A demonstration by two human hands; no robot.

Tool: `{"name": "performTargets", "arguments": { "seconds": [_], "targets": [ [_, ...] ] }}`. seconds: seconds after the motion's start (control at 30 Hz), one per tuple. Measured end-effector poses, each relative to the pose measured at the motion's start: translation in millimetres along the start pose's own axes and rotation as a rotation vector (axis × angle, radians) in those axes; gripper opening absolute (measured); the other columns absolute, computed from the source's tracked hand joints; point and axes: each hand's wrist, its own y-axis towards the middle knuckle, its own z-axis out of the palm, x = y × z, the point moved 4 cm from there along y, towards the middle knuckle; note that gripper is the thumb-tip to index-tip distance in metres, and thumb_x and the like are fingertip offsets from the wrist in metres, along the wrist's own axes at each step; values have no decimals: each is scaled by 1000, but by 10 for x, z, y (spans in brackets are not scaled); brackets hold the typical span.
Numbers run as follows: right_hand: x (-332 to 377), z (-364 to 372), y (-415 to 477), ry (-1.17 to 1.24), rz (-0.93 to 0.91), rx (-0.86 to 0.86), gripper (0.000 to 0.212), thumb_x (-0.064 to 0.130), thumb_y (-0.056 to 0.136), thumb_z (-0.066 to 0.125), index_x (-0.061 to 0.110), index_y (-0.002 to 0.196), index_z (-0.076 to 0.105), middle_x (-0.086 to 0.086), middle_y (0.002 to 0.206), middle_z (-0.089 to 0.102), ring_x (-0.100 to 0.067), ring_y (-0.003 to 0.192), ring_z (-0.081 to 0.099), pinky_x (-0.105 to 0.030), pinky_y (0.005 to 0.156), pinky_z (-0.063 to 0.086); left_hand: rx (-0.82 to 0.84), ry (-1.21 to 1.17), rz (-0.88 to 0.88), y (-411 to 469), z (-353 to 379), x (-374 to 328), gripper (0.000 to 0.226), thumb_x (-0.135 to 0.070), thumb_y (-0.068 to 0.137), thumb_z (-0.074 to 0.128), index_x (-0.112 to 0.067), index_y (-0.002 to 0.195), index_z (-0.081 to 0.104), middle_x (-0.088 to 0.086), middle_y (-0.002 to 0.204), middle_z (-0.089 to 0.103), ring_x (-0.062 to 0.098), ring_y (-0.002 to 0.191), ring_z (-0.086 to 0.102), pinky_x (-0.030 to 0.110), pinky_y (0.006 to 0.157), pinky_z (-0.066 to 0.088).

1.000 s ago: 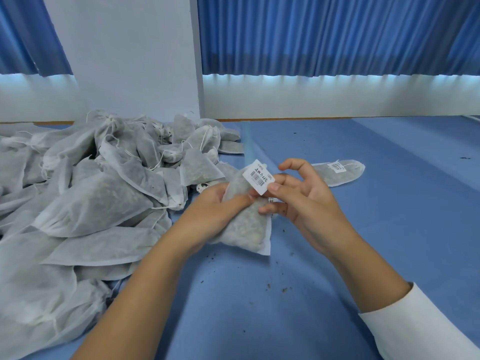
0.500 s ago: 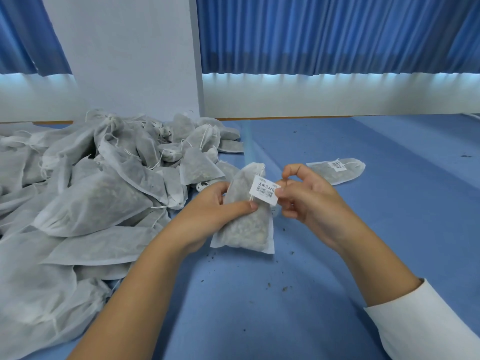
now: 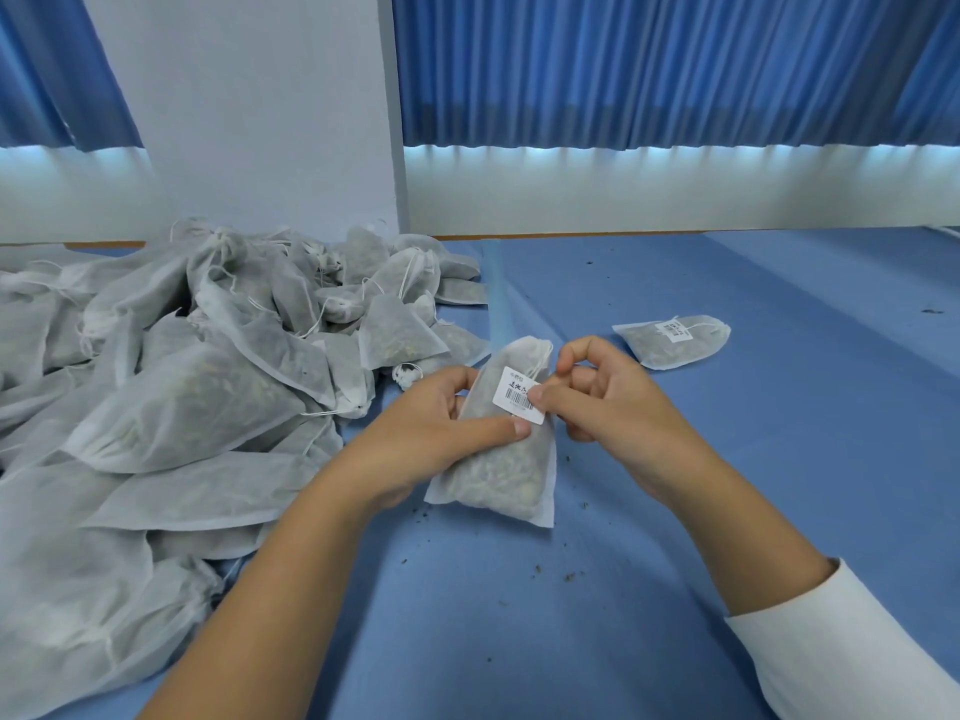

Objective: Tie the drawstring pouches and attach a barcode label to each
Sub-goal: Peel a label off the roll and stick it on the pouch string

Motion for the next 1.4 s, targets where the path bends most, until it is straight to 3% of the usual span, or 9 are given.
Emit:
{"name": "performTargets", "arguments": {
  "seconds": [0.27,0.37,0.53,0.73,0.93,1.03,1.17,1.3,1.4],
  "targets": [
    [-37,20,8,-61,-94,-29,27,8,83,75,16,88,50,-3,72,61,-16,65,52,-21,61,46,-129,-4,13,6,22,-32,52,-49,81,70,-3,105,67,7,96,72,22,89,67,39,85,50],
    [-38,32,6,-108,-85,-68,26,15,80,78,18,92,55,0,76,62,-15,64,52,-18,58,44,-212,-29,43,21,8,-34,37,-38,96,62,-2,98,66,9,88,65,21,83,59,39,80,44],
    [-75,77,-28,50,166,89,23,40,88,67,18,95,68,5,76,67,-10,62,58,-23,52,39,-228,-134,83,12,-7,-60,24,-36,95,61,-30,78,77,-4,84,76,9,78,70,24,69,55],
    [-96,162,-35,329,242,183,41,27,86,64,2,120,64,-16,112,70,-27,100,65,-40,85,54,-236,-120,52,2,32,-68,26,-38,96,60,-25,81,76,-1,86,77,12,78,72,28,69,57],
    [-98,154,-44,133,183,149,14,28,93,63,20,86,71,7,69,67,-5,57,61,-19,46,44,-357,-49,63,13,21,-73,34,-39,98,56,-9,91,71,14,91,73,22,81,68,41,77,55],
    [-85,135,-36,61,145,96,11,26,92,64,17,98,68,6,74,70,-6,59,62,-20,44,42,-381,-10,88,30,25,-61,36,-38,99,56,-6,89,69,8,81,68,17,74,62,33,67,50],
    [-55,107,-32,-20,63,115,45,33,84,75,31,116,44,-2,91,75,-16,68,64,-25,45,46,-530,3,94,71,-88,-2,46,-41,98,55,1,83,64,2,67,59,11,60,54,26,55,43],
    [-52,143,-56,-115,-14,277,28,24,85,74,27,97,50,2,83,70,-13,66,59,-24,46,47,-615,102,101,96,-183,52,48,-45,99,51,-11,65,56,-14,51,54,0,48,47,18,50,38],
    [-72,62,-10,-149,-24,178,16,17,86,74,21,80,59,-3,70,51,-10,60,47,-22,50,47,-684,210,148,89,-281,66,41,-44,101,46,-15,76,61,-12,67,65,8,66,60,29,64,46]
  ]
}}
